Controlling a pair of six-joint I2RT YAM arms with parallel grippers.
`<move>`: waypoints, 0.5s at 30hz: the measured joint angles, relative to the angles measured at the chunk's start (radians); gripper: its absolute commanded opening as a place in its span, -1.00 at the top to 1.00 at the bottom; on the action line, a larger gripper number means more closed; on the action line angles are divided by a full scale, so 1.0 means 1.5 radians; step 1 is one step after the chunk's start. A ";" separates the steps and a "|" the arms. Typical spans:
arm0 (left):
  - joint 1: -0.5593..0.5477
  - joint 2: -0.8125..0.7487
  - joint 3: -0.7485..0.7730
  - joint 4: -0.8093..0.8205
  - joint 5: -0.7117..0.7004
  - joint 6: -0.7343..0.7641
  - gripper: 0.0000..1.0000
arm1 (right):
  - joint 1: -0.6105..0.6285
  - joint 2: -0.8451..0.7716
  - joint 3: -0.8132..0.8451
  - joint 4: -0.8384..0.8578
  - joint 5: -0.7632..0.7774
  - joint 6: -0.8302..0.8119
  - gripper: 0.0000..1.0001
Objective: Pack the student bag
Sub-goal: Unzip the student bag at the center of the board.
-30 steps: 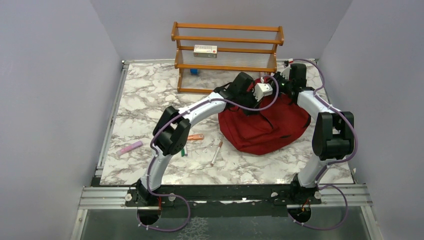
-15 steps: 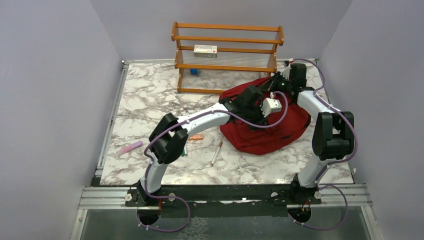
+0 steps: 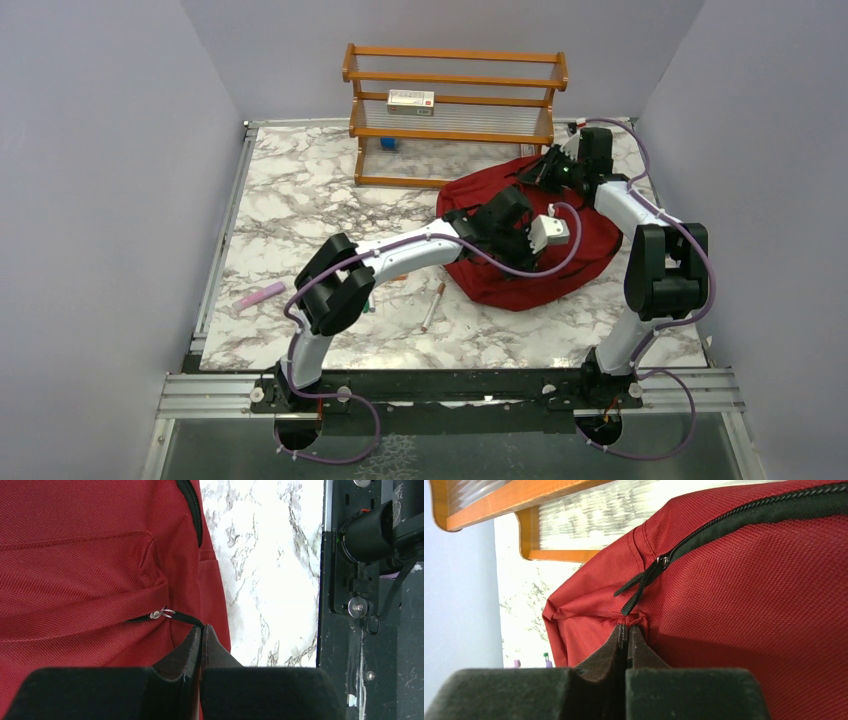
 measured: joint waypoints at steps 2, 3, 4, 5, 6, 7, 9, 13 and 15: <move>0.000 -0.003 -0.005 0.004 0.001 0.000 0.87 | 0.000 0.000 0.000 -0.005 0.004 -0.006 0.70; 0.000 -0.004 -0.007 0.005 0.001 -0.001 0.81 | 0.000 -0.001 0.000 -0.007 0.008 -0.009 0.61; 0.001 -0.005 -0.010 0.006 0.002 -0.004 0.71 | 0.000 -0.003 0.000 -0.011 0.014 -0.014 0.52; 0.003 -0.007 -0.016 0.008 0.007 -0.008 0.60 | 0.000 -0.007 0.000 -0.014 0.022 -0.018 0.45; 0.006 -0.012 -0.024 0.009 0.013 -0.012 0.50 | 0.000 -0.013 0.000 -0.017 0.034 -0.022 0.39; 0.013 -0.021 -0.039 0.014 0.024 -0.019 0.39 | -0.001 -0.023 0.000 -0.021 0.044 -0.028 0.34; 0.026 -0.040 -0.069 0.024 0.043 -0.035 0.24 | -0.003 -0.053 -0.007 -0.024 0.062 -0.037 0.27; 0.083 -0.096 -0.146 0.091 0.077 -0.083 0.18 | -0.003 -0.138 -0.045 -0.031 0.090 -0.054 0.33; 0.119 -0.122 -0.176 0.126 0.090 -0.108 0.16 | -0.003 -0.172 -0.058 -0.036 0.097 -0.061 0.49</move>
